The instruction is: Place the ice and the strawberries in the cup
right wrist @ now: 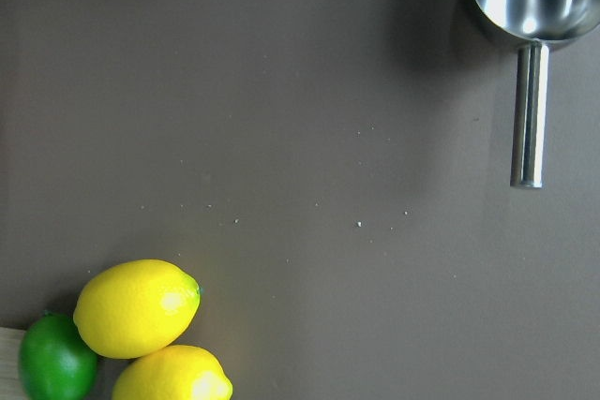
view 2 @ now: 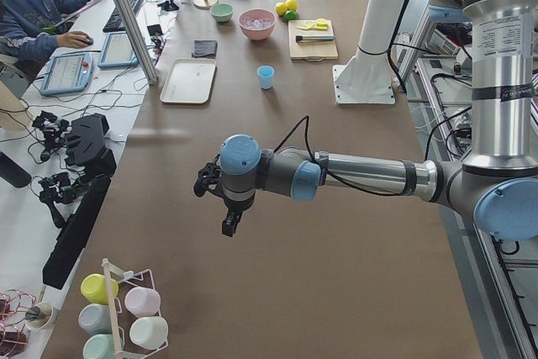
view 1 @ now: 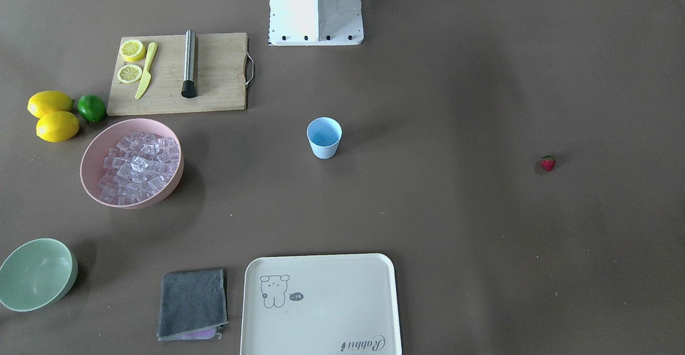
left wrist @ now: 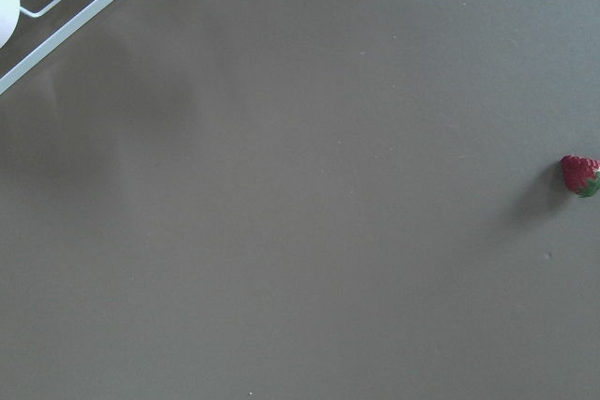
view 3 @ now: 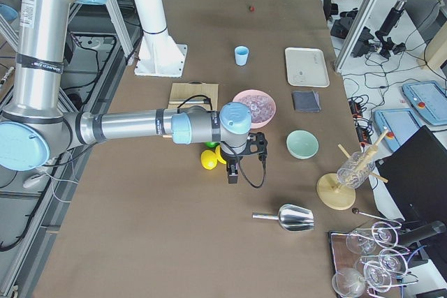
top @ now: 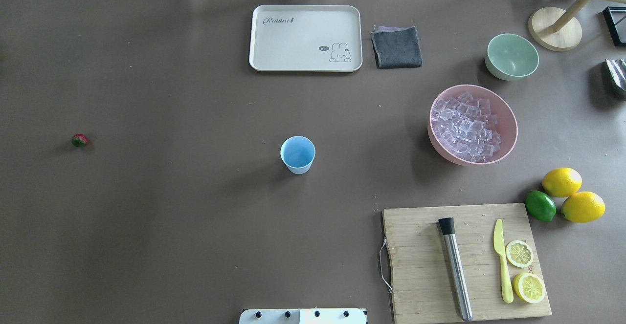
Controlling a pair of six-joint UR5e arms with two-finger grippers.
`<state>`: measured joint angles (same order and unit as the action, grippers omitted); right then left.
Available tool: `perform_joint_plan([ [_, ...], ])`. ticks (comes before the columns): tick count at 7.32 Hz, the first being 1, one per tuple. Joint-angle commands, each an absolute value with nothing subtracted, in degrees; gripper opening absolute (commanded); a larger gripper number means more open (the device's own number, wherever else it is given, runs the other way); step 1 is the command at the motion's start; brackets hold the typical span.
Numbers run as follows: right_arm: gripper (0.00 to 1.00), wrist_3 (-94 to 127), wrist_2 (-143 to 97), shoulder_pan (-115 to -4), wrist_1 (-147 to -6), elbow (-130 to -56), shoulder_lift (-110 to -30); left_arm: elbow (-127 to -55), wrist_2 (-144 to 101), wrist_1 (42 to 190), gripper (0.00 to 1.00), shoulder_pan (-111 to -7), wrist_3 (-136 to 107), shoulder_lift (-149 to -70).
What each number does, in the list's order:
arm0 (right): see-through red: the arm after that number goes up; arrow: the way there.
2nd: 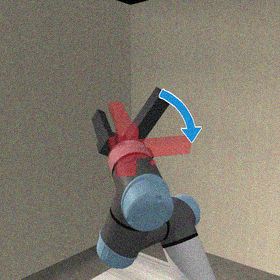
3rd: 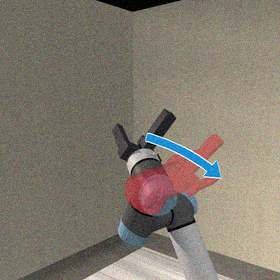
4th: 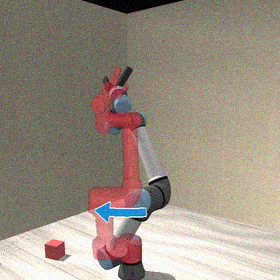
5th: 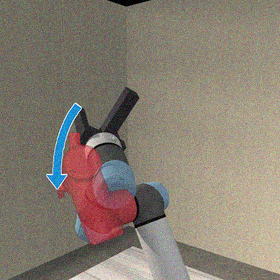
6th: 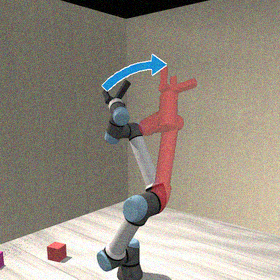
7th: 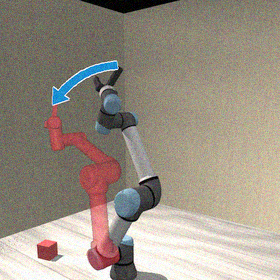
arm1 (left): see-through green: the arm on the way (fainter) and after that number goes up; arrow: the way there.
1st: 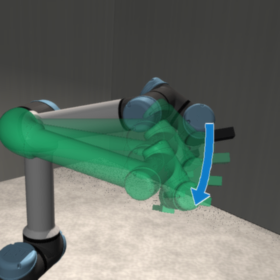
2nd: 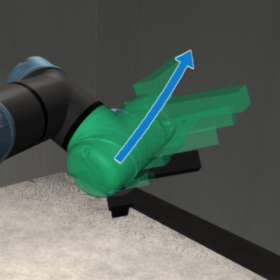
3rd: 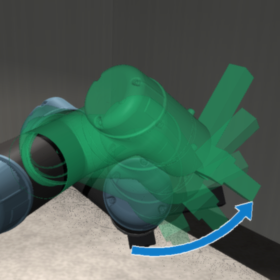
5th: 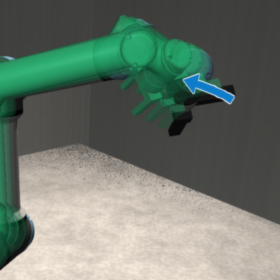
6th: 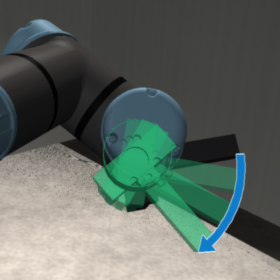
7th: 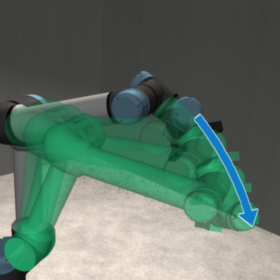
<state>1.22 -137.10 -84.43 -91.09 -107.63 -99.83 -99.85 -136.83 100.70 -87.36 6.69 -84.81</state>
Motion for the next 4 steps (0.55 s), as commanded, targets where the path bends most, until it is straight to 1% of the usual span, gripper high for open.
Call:
perform_joint_plan([
  [1, 1.0, 1.23, -138.68, -86.56, -91.14, -108.11, -95.9, -96.52, -143.03, 107.83, 0.98, -86.13, 6.94, -86.84],
  [2, 1.0, 0.88, -139.21, -86.92, -88.53, -109.15, -98.24, -95.2, -146.39, 112.8, 0.98, -86.05, 6.68, -86.57],
  [3, 1.0, 0.7, -140.18, -86.92, -81.2, -107.42, -100.18, -93.62, -146.34, 115.9, 0.98, -86.04, 6.59, -86.66],
  [4, 1.0, 6.97, -140.27, -86.92, -75.12, -107.32, -100.28, -92.82, -146.16, 116.62, 0.98, -85.87, 6.33, -86.92],
])
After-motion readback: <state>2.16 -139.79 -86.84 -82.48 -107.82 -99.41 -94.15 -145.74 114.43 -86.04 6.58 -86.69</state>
